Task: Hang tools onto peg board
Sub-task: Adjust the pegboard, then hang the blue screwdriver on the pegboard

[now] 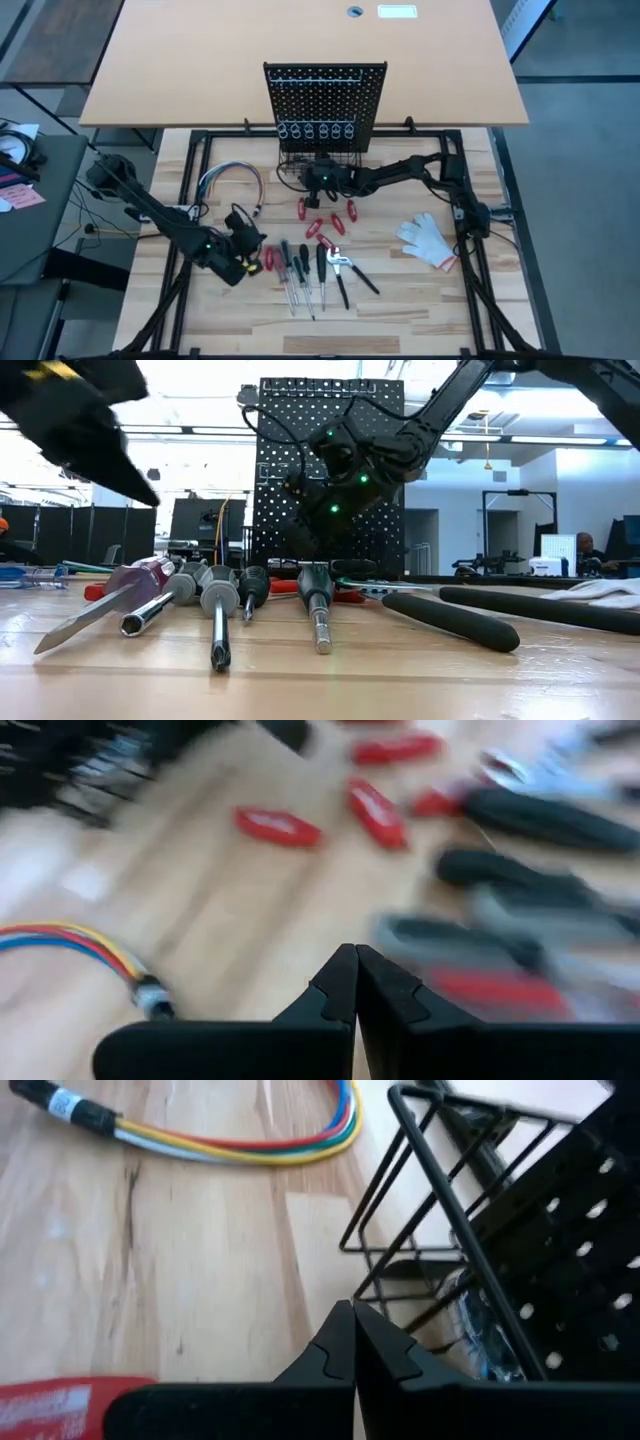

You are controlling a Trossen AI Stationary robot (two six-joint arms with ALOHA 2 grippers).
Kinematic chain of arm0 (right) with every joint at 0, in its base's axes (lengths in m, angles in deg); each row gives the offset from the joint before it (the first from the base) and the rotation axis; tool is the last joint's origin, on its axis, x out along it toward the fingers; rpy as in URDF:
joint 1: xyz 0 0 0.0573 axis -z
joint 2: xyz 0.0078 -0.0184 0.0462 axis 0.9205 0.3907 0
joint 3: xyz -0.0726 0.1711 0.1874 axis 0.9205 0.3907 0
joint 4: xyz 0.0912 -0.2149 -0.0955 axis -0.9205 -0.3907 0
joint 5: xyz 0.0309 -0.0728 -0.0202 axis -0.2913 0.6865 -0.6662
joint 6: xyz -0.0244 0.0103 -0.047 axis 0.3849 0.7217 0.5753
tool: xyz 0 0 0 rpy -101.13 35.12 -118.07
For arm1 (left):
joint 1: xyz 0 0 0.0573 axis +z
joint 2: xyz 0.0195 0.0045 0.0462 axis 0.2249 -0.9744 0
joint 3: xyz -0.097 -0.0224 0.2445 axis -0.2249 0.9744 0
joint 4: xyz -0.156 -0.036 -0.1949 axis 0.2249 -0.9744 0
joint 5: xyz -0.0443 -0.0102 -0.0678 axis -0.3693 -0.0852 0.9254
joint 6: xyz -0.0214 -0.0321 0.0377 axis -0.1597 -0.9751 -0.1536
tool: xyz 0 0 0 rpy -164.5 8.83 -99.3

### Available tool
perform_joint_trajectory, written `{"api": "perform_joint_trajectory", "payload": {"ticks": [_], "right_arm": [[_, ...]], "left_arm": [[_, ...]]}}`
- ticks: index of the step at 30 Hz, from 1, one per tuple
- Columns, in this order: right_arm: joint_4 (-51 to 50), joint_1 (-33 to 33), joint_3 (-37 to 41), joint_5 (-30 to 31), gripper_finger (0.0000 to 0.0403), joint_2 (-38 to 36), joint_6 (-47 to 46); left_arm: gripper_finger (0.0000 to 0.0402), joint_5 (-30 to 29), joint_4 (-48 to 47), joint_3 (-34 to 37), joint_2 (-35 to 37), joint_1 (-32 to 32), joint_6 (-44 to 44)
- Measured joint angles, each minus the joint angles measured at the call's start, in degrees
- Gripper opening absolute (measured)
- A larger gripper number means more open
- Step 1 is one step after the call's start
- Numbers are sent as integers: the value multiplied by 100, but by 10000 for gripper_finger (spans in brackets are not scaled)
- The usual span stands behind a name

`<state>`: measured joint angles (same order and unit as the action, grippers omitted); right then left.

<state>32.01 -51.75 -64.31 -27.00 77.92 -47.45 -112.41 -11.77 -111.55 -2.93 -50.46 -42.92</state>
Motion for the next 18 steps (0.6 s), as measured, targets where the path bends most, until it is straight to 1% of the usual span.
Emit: {"api": "perform_joint_trajectory", "payload": {"ticks": [2, 4, 6, 8, 12, 14, 18], "right_arm": [[-28, 22, -12, 2, 1, 0, 25], [-25, 23, -19, 4, 1, 0, 39], [-27, -12, -19, 16, 1, 0, 155], [-14, -93, -20, 71, 1, -1, 227], [21, -304, -32, 111, 4, -161, 469], [-23, -413, -39, 109, 16, -306, 558], [-186, -585, -32, -3, 67, -581, 590]], "left_arm": [[0, 323, 36, -5, 135, -249, -30], [2, 749, -87, -4, 191, -438, -313], [13, 1138, -186, 2, 235, -587, -653], [32, 1559, -263, -2, 233, -686, -969], [84, 2122, -698, -2, 233, -720, -1499], [111, 2374, -1110, -1, 233, -702, -1752], [156, 2530, -1905, 0, 235, -539, -2340]]}}
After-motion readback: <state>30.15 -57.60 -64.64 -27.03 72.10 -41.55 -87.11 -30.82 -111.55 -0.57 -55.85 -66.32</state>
